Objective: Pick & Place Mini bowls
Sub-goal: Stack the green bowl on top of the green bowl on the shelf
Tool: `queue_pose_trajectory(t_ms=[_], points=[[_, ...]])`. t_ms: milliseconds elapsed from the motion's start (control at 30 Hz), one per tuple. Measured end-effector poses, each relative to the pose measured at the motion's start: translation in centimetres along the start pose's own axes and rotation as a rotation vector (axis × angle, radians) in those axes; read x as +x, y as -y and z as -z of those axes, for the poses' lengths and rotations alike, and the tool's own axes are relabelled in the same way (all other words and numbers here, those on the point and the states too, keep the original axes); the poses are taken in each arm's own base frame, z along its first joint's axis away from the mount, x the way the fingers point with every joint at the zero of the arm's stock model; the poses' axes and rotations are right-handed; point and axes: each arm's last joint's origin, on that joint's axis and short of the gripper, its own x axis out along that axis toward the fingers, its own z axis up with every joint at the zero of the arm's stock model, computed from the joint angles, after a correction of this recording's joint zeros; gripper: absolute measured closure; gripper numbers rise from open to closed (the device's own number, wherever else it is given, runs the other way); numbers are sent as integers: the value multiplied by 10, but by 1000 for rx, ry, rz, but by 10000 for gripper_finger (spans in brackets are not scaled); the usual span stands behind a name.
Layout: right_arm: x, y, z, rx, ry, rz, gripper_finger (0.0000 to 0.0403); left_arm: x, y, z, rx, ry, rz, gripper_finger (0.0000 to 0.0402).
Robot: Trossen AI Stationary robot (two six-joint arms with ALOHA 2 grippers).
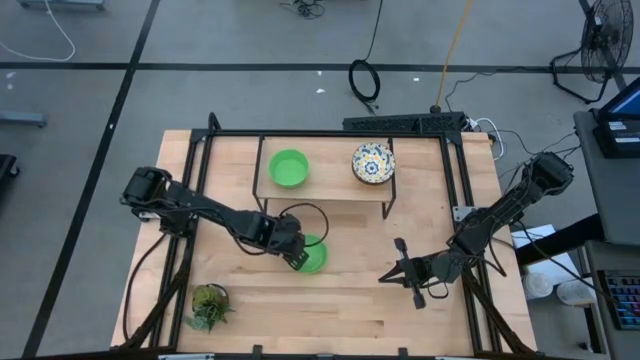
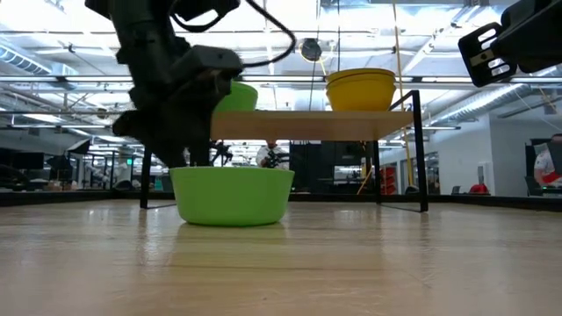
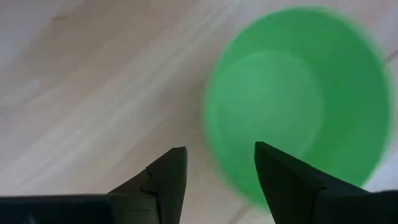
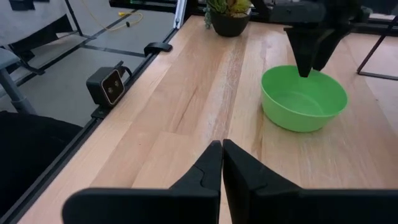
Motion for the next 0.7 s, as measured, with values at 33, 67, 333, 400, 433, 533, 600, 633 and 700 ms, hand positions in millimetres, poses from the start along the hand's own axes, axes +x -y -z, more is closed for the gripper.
queue_pose_trajectory(t_ms=[33,67,333,400,433,533,600,633,700], points=[[0,0,0,0,-1,0,401,1,-1,1,-7,-6,-11,211],[0,0,0,-2,-4,1,401,2,-1,1,-23,-9,-14,211],[0,0,0,-1,-1,1,401,0,-16,13,-152,-142,-177,211],[0,0,0,-2,-5,1,401,-2,-19,17,-172,-158,-224,211],[0,0,0,-2,-4,1,401,-2,-20,19,-178,-165,-244,211],[0,0,0,-1,-3,1,401,-3,-18,23,-183,-159,-245,211],[0,0,0,-1,-2,0,401,-3,-16,26,-174,-154,-238,211],[0,0,0,-1,-2,1,401,-3,-16,27,-169,-155,-237,211],[0,0,0,-1,-3,1,401,-4,-15,29,-160,-153,-238,211]])
